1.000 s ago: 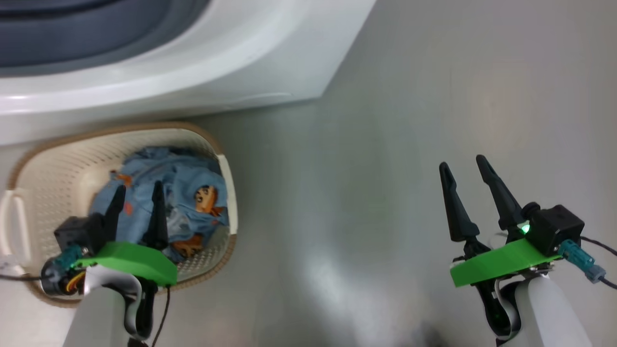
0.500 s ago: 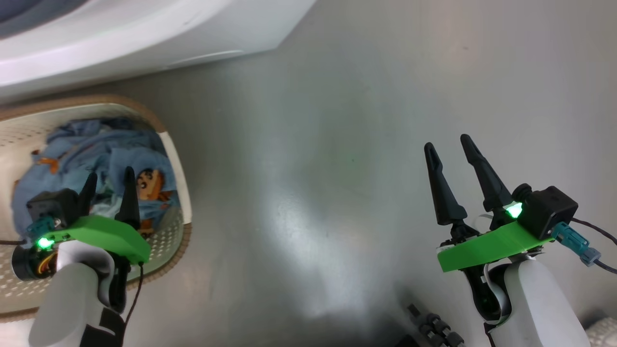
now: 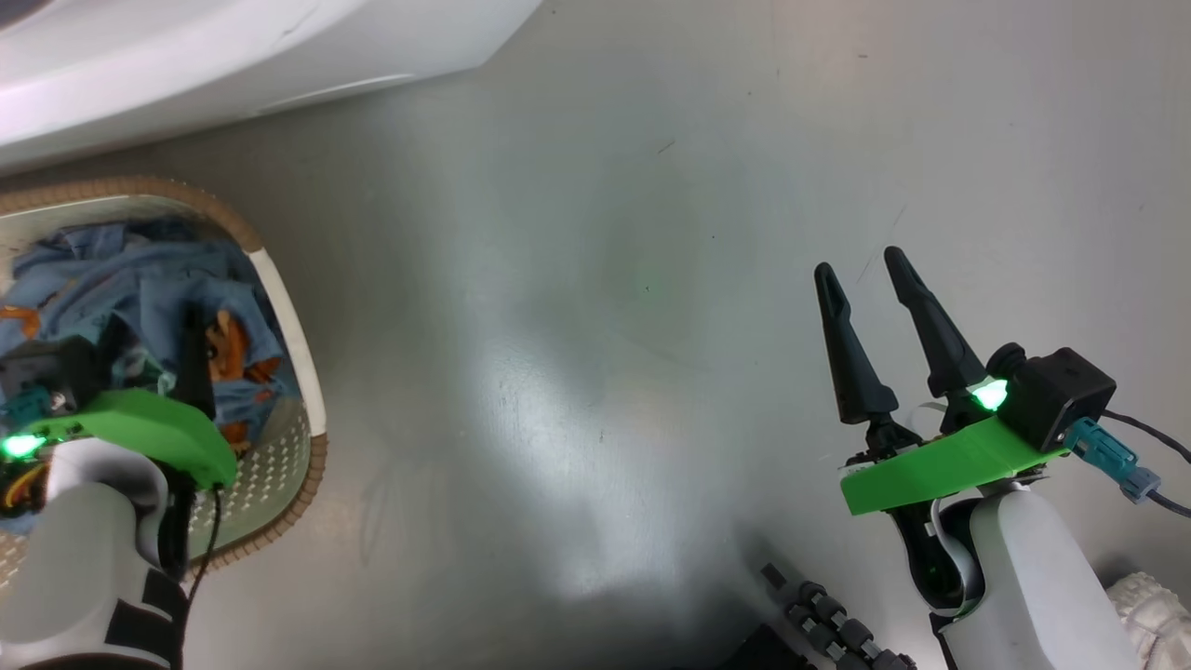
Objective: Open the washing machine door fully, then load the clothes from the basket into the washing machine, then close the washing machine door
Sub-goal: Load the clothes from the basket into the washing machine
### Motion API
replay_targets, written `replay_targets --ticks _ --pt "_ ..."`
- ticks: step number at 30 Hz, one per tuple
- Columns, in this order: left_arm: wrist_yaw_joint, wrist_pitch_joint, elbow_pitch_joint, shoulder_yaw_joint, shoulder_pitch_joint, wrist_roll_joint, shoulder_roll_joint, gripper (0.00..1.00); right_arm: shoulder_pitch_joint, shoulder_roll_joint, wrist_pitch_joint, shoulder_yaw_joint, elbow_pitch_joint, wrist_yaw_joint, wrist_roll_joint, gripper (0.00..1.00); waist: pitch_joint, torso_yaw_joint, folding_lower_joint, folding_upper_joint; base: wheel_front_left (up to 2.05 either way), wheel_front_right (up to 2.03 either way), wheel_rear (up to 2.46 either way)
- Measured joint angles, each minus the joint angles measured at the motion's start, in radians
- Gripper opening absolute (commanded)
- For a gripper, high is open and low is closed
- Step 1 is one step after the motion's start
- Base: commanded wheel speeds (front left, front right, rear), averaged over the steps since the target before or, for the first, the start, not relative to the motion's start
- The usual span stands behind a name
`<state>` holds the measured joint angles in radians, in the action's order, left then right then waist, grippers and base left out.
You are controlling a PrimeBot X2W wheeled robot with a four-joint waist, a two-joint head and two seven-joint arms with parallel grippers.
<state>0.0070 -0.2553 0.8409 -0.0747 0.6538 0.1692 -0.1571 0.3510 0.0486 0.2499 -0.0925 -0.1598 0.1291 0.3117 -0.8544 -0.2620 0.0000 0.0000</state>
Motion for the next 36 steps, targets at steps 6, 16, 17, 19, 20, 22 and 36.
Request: replay_targets --ticks 6,16,17,19,20,22,36 --pt "0.035 0.0 -0.012 0.007 0.002 -0.036 -0.007 1.0 0.0 0.0 0.0 -0.003 -0.006 0.0 0.009 1.0 0.001 0.013 0.0 0.0 0.0 0.0 0.0" --pt "0.061 0.0 0.011 -0.003 0.002 -0.04 -0.019 1.0 0.008 0.0 0.0 -0.008 -0.003 0.0 0.009 1.0 -0.011 0.033 -0.0001 0.0 0.0 0.0 0.0" --pt "0.053 0.0 0.025 -0.003 0.002 -0.038 -0.019 1.0 0.01 0.0 0.0 -0.01 -0.002 0.0 0.009 1.0 -0.013 0.032 -0.0001 0.0 0.0 0.0 0.0" --pt "0.032 0.0 0.053 0.001 0.004 -0.03 -0.021 1.0 0.015 0.0 0.0 -0.012 -0.002 0.0 0.009 1.0 -0.019 0.029 -0.0001 0.0 0.0 0.0 0.0" --pt "0.022 0.0 0.066 0.002 0.007 -0.028 -0.022 1.0 0.016 0.0 0.0 -0.012 -0.002 0.0 0.009 1.0 -0.022 0.028 -0.0001 0.0 0.0 0.0 0.0" --pt "0.013 0.0 0.09 0.008 0.023 -0.025 -0.027 1.0 0.018 0.0 0.0 -0.012 -0.001 0.0 0.009 1.0 -0.027 0.026 0.0 0.0 0.0 0.0 0.0" --pt "-0.028 0.117 0.234 0.042 0.164 -0.022 -0.074 0.96 0.019 0.0 0.0 -0.025 0.001 0.0 0.041 1.0 -0.064 0.006 0.0 0.0 0.0 0.0 0.0"
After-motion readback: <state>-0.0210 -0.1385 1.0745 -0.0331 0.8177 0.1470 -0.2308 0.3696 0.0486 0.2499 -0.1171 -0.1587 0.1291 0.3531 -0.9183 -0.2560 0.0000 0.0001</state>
